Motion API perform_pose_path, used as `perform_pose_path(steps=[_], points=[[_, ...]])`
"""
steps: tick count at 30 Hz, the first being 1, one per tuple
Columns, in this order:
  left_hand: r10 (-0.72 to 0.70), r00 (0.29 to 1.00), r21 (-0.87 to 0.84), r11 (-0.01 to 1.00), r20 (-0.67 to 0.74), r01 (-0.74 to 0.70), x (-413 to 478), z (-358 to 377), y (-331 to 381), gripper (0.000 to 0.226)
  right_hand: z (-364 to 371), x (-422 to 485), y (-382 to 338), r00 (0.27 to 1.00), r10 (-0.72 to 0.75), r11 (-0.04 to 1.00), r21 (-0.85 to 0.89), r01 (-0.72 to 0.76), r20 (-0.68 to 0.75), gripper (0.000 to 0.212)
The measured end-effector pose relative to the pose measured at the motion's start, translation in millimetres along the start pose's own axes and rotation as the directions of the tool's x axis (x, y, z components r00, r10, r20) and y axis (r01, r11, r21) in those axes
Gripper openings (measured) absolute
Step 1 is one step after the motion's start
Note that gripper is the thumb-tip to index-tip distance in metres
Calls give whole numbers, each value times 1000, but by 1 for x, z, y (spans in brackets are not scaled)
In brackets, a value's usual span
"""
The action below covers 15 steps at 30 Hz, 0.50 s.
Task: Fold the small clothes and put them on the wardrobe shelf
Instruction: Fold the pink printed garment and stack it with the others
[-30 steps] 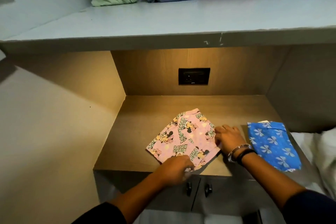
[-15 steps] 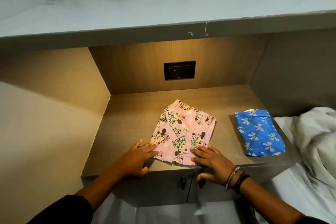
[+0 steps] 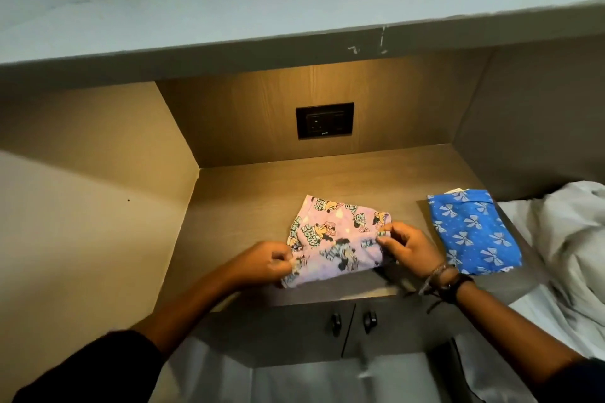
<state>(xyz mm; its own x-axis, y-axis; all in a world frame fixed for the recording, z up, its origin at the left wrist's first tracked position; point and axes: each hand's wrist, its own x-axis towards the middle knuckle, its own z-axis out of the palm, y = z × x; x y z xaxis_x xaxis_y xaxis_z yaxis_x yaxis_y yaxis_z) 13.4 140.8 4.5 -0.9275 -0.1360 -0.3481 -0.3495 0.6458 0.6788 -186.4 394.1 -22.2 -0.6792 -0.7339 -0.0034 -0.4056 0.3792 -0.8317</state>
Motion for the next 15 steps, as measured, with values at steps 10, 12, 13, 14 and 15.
perform_pose_path(steps=[10, 12, 13, 14, 15], points=[[-231, 922, -406, 909, -310, 91, 133, -32, 15, 11, 13, 91, 23, 869, 470, 882, 108, -458, -154, 13], [-281, 884, -469, 879, -374, 81, 144, -22, 16, 43, 18, 96, 29, 841, 487, 868, 19, -497, -235, 11], [-282, 880, -449, 889, -383, 90, 145, -16, 16, 58, 20, 96, 30, 829, 491, 855, -31, -517, -268, 9], [-257, 879, -351, 930, -403, 111, 147, -8, 12, 68, 22, 94, 31, 824, 484, 845, -87, -528, -296, 8], [-213, 879, -185, 972, -427, 146, 146, -2, 8, 73, 24, 93, 31, 831, 457, 840, -154, -520, -317, 10]])
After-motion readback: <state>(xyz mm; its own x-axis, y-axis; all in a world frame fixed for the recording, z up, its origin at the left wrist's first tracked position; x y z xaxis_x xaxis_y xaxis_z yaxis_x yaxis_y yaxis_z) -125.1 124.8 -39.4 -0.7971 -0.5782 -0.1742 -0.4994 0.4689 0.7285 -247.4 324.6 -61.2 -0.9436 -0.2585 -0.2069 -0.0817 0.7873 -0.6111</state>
